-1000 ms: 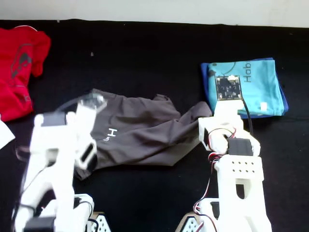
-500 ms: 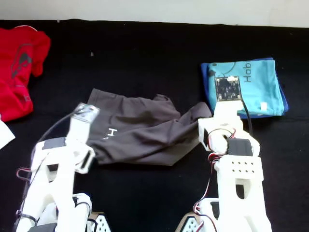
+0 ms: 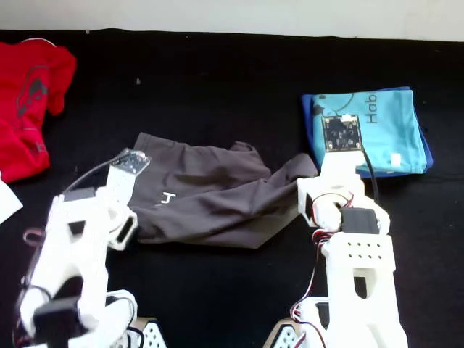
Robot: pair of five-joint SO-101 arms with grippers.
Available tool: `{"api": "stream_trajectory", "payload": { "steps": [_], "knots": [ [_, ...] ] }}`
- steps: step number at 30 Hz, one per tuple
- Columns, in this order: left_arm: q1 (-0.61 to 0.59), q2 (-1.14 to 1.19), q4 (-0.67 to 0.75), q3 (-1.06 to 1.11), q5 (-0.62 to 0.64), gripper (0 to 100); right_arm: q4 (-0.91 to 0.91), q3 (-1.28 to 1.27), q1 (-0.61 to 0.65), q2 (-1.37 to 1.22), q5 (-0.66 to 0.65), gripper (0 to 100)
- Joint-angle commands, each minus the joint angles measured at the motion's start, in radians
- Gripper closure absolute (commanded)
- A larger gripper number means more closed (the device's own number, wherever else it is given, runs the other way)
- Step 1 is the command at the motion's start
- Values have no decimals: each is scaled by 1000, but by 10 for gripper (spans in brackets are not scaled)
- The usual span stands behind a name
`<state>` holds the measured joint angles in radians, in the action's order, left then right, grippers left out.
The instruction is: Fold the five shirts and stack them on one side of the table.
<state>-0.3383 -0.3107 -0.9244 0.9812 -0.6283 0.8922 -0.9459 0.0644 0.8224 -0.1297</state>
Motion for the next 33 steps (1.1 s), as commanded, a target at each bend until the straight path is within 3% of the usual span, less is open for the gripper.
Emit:
{"api": "stream_trajectory", "payload": {
  "steps": [1, 8, 16, 26, 33],
  "knots": [
    [-10, 42, -118, -125, 20, 989, -13, 1, 7, 16, 3, 993],
    [-10, -68, -434, -415, 95, 991, 2, 36, -10, 16, 6, 993],
    [-10, -154, -793, -855, 94, 991, 291, 641, -62, -219, 3, 993],
    [-16, -163, -836, -1201, 97, 991, 568, 1374, -62, -421, -25, 993],
    [-15, -205, -836, -1311, 97, 991, 622, 1646, -67, -412, -117, 993]
  ]
}}
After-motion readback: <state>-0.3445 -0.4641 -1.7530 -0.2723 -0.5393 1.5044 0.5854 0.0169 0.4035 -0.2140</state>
